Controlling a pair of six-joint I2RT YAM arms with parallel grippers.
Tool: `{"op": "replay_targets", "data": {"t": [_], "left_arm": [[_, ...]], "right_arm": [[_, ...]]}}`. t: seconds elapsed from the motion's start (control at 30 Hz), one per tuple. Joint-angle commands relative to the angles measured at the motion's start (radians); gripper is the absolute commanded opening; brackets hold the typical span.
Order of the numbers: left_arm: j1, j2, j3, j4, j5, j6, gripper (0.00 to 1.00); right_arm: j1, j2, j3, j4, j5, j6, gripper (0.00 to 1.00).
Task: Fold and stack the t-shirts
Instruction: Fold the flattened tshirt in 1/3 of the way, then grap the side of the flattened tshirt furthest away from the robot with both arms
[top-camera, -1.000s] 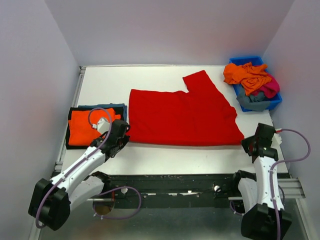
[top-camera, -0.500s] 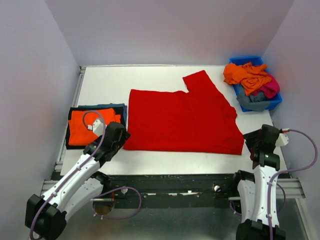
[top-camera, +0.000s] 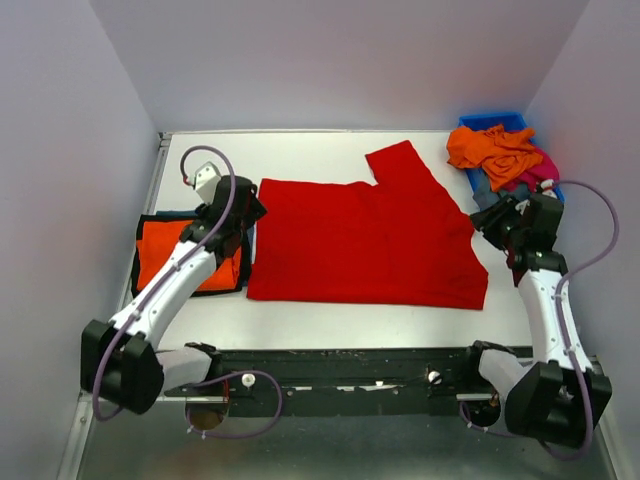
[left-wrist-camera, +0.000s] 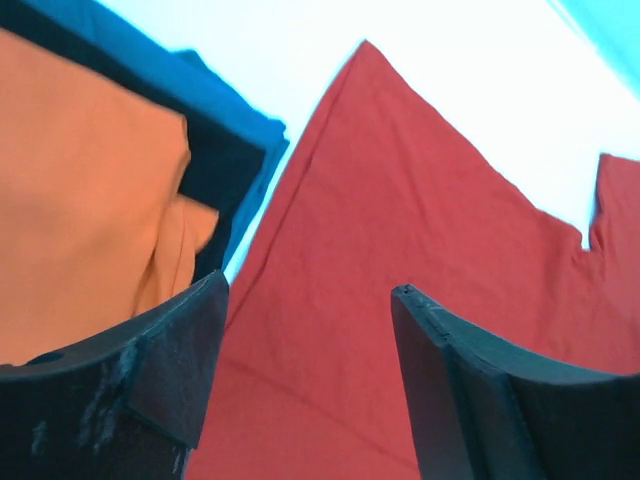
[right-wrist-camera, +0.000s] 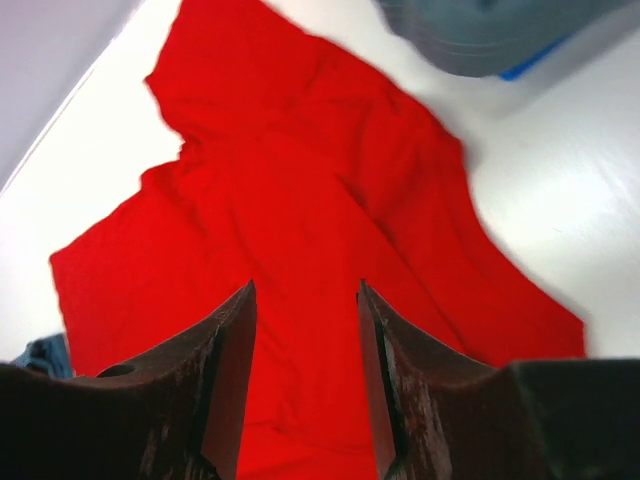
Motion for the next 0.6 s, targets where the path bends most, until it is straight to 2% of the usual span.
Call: {"op": "replay_targets", "data": {"t": [0.0,0.1,0.23,0.33,0.4,0.57], "left_arm": [[0.125,0.164,0.075,0.134,0.14,0.076,0.77],[0.168,0.285,0.112,0.21,0.217,0.053,0.71],[0.177,0.488,0.272,0.192,0.216,0.078,0.69],[0.191,0.624,0.398,0.145,0.239,0.092,0.66],[0.206,0.698,0.461,0.125,0.256,0.092,0.65],[0.251,0.822,0.555,0.119,0.311,0.092,0.65]], "right_arm": [[0.116,0.119,0.131,0.078,0.003,-0.064,0.52],[0.193,0.24,0.228,0.072,0.06,-0.078,0.51],[0.241,0.412,0.373,0.072,0.065,-0.096,0.51],[0.264,0.591,0.56,-0.004,0.067,-0.131,0.5],[0.274,0.707,0.685,-0.054,0.076,-0.148,0.47],[0.307,0.966,0.947,-0.141,0.158,-0.187,0.47]]}}
